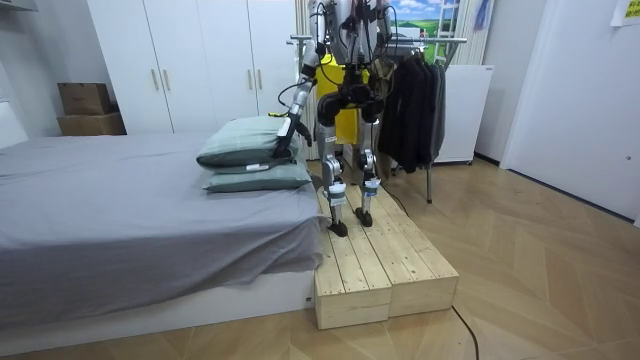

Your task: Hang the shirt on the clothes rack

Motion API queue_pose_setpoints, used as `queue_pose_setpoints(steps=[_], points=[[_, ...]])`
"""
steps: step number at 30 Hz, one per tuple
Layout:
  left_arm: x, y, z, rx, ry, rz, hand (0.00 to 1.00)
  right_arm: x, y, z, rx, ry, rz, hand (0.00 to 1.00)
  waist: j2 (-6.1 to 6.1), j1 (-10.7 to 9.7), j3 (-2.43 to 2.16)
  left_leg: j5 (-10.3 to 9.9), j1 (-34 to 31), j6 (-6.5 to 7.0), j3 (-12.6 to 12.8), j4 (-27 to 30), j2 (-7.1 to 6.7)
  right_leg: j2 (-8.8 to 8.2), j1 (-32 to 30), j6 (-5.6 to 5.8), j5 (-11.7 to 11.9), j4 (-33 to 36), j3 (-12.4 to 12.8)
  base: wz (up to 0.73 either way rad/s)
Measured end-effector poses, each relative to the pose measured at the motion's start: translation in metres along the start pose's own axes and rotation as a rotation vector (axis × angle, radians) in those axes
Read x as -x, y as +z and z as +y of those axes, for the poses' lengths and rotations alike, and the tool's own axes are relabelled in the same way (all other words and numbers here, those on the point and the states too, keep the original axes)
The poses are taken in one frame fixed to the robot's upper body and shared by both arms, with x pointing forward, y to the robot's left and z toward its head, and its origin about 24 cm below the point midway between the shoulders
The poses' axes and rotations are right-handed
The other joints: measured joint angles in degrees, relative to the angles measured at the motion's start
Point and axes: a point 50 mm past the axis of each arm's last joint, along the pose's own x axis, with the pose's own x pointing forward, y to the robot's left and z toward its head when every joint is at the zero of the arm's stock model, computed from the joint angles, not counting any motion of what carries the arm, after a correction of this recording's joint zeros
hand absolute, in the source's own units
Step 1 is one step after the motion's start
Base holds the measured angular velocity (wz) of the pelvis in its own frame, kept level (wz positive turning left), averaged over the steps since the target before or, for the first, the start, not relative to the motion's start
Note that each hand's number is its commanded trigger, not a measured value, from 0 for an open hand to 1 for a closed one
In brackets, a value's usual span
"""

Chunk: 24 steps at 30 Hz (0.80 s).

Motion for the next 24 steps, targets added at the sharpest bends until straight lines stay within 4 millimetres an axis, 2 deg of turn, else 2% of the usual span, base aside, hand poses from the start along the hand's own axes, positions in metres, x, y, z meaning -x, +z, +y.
queue_pose_setpoints(steps=[10,21,22,24], points=[[0.0002,0.0046,0.0034,0.002,0.01,-0.02,0.0,-0.0037,-0.0058,0.0039,-0.062,0.023,0.004,1.0,0.02,-0.2,-0.02,0.0,-0.1,-0.01,-1.3,0.2,-0.02,-0.12,0.8,-0.02,0.0,-0.6,-1.3,0.06],[0.0004,0.0063,0.0039,0.003,0.012,-0.027,0.0,-0.0038,-0.0071,0.0043,-0.067,0.018,0.005,1.0,0.35,-0.2,0.08,0.0,-0.1,-0.06,-1.4,0.5,0.01,-0.13,0.9,-0.03,0.1,-0.4,-1.4,0.0],[0.0004,0.0066,0.0039,0.003,0.012,-0.028,0.0,-0.0038,-0.007,0.0042,-0.066,0.017,0.004,0.78,0.39,-0.2,0.09,0.0,-0.1,-0.06,-1.4,0.5,0.01,-0.14,0.9,-0.03,0.1,-0.4,-1.4,0.0],[0.0005,0.0072,0.0042,0.003,0.013,-0.031,0.0,-0.004,-0.0069,0.0046,-0.062,0.016,0.005,0.0,0.41,-0.2,0.08,0.0,-0.1,-0.06,-1.4,0.5,0.0,-0.14,0.9,-0.03,0.1,-0.4,-1.5,0.0]])
